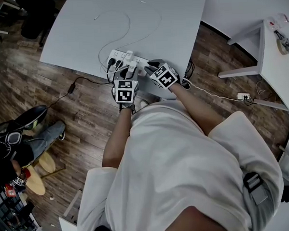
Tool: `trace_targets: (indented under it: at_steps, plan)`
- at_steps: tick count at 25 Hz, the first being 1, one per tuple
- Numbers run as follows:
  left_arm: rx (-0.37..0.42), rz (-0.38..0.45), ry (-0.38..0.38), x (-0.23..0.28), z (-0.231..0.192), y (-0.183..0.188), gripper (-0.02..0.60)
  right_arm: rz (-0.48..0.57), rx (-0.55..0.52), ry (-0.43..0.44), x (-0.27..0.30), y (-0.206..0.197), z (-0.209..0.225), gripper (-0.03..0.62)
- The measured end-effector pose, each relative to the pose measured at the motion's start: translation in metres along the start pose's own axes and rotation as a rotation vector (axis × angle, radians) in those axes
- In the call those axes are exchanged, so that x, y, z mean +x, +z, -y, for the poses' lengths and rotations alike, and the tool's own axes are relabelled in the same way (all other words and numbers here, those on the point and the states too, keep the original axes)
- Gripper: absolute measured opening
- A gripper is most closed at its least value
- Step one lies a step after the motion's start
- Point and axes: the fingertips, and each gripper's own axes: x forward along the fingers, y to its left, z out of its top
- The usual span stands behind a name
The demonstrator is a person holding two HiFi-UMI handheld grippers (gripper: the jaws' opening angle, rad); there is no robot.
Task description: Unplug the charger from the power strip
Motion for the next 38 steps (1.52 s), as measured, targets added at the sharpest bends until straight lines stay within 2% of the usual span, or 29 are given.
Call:
trace_targets:
  at_steps: [3,5,8,13,17,19,23,25,29,33,35,38]
  plan:
    - [0.118,-0.027,0.008,0.003,0.007,0.001,0.14,-0.002,0.006,-0.003,0.0,-0.002,0.001,0.092]
    - [0.14,-0.033,0.008,0.003,0.008,0.001,0.14,-0.002,0.008,-0.005,0.0,-0.002,0.001,0.092]
    - [0.091,-0.015,-0.001,0.002,0.005,0.001,0.14,-0.002,0.01,-0.005,0.0,-0.001,0.0,0.092]
    - [-0.06,0.02,-0.024,-0.002,-0.001,0.001,0.14,-0.006,0.011,0.003,0.0,-0.002,-0.001,0.092]
    - [-0.065,0.019,-0.022,-0.002,0.0,0.001,0.14,-0.005,-0.003,0.007,-0.002,-0.002,-0.001,0.092]
    - [-0.025,0.005,-0.013,-0.003,0.0,0.002,0.14,-0.007,-0.005,0.005,-0.002,-0.001,-0.001,0.092]
    - [0.137,-0.032,0.005,0.001,0.006,0.003,0.14,-0.007,-0.01,0.003,-0.002,0.001,-0.001,0.092]
    - [0.154,-0.038,0.005,0.001,0.007,0.003,0.14,-0.007,-0.012,0.001,-0.002,0.001,-0.001,0.092]
    - [0.093,-0.015,-0.007,0.0,0.004,0.003,0.14,-0.006,-0.008,0.001,-0.001,0.0,-0.002,0.092]
    - [-0.045,-0.002,-0.016,-0.004,-0.003,0.002,0.14,-0.009,-0.011,0.004,0.0,0.001,-0.004,0.092]
    - [-0.07,0.004,-0.021,-0.004,-0.004,0.003,0.14,-0.009,-0.014,0.002,-0.001,0.002,-0.004,0.092]
    - [-0.064,0.0,-0.02,-0.005,-0.005,0.003,0.14,-0.01,-0.018,0.002,-0.001,0.003,-0.004,0.092]
